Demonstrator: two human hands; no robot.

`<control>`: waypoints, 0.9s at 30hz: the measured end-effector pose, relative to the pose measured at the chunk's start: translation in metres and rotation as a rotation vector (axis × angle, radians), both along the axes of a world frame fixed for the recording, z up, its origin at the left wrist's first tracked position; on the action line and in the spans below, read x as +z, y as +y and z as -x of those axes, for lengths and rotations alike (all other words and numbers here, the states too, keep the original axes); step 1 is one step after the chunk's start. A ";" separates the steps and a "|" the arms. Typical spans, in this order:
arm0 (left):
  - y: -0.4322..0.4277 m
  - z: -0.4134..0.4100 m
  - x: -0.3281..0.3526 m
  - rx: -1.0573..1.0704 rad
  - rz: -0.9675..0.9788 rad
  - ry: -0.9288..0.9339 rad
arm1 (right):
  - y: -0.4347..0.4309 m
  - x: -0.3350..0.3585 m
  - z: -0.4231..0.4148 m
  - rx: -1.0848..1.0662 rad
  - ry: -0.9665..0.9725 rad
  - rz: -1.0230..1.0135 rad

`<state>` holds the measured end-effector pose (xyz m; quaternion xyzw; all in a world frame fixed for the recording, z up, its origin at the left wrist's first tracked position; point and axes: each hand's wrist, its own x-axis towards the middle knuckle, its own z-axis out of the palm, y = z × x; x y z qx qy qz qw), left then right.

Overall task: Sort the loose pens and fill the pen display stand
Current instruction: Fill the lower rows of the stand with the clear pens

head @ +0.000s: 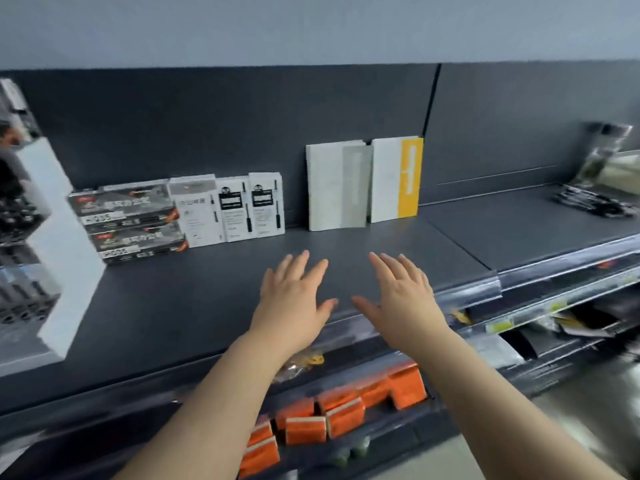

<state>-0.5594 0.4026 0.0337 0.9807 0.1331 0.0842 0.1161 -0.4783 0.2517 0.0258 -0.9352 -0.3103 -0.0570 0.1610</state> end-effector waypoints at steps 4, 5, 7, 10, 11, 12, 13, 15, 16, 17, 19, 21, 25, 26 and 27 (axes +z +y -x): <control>-0.076 -0.063 0.003 -0.023 -0.008 0.006 | -0.085 0.007 -0.058 -0.044 -0.015 0.022; -0.094 -0.078 0.002 -0.027 -0.008 0.009 | -0.103 0.008 -0.072 -0.055 -0.022 0.027; -0.125 -0.106 0.001 -0.037 -0.008 0.021 | -0.136 0.007 -0.098 -0.080 -0.034 0.039; -0.163 -0.147 0.000 -0.060 -0.006 0.049 | -0.174 0.003 -0.135 -0.108 -0.013 0.055; -0.172 -0.162 -0.001 -0.068 -0.002 0.052 | -0.185 0.001 -0.148 -0.114 -0.002 0.059; -0.182 -0.177 -0.002 -0.074 0.003 0.052 | -0.194 -0.001 -0.161 -0.120 0.008 0.063; -0.190 -0.193 -0.003 -0.080 0.008 0.051 | -0.202 -0.004 -0.175 -0.127 0.016 0.067; -0.205 -0.226 -0.007 -0.097 0.020 0.053 | -0.216 -0.009 -0.207 -0.144 0.028 0.073; -0.212 -0.243 -0.010 -0.111 0.029 0.057 | -0.222 -0.011 -0.223 -0.152 0.033 0.079; -0.218 -0.261 -0.014 -0.126 0.042 0.057 | -0.228 -0.014 -0.240 -0.161 0.036 0.087; -0.231 -0.300 -0.020 -0.154 0.063 0.048 | -0.241 -0.019 -0.274 -0.186 0.037 0.102; -0.245 -0.339 -0.023 -0.174 0.086 0.049 | -0.253 -0.022 -0.308 -0.210 0.047 0.125; -0.274 -0.407 -0.022 -0.222 0.136 0.081 | -0.284 -0.025 -0.367 -0.269 0.079 0.138; -0.281 -0.421 -0.021 -0.230 0.150 0.087 | -0.292 -0.025 -0.382 -0.285 0.085 0.132; -0.288 -0.435 -0.021 -0.239 0.163 0.096 | -0.300 -0.025 -0.396 -0.297 0.093 0.124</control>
